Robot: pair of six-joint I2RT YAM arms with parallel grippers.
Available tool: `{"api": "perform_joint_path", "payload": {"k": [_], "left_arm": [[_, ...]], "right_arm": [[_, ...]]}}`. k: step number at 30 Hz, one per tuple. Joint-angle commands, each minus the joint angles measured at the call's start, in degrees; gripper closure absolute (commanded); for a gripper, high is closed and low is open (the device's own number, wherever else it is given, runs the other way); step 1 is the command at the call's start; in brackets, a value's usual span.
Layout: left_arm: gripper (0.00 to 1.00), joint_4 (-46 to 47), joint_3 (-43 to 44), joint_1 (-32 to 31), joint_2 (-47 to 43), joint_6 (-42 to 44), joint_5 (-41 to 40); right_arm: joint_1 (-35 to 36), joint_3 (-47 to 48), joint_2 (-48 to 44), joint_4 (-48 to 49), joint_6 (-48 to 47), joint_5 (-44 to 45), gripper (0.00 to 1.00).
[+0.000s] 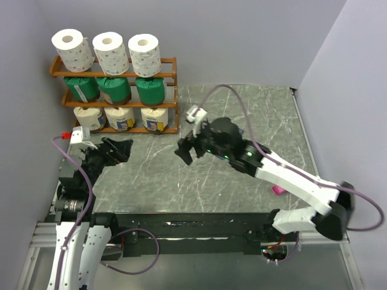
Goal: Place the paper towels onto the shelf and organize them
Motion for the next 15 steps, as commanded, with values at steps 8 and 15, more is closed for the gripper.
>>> {"api": "perform_joint_path", "payload": {"k": [8,15], "left_arm": [[0.04,9.3,-1.6,-5.9,4.3,1.5,19.6],[0.04,10.3,-1.8,-6.5,4.8,1.7,21.9]], "right_arm": [[0.6,-9.7,-20.7,-4.8,26.9,4.0,0.0],[0.6,-16.9,-30.2,-2.2,26.4,13.5,0.01]]}}
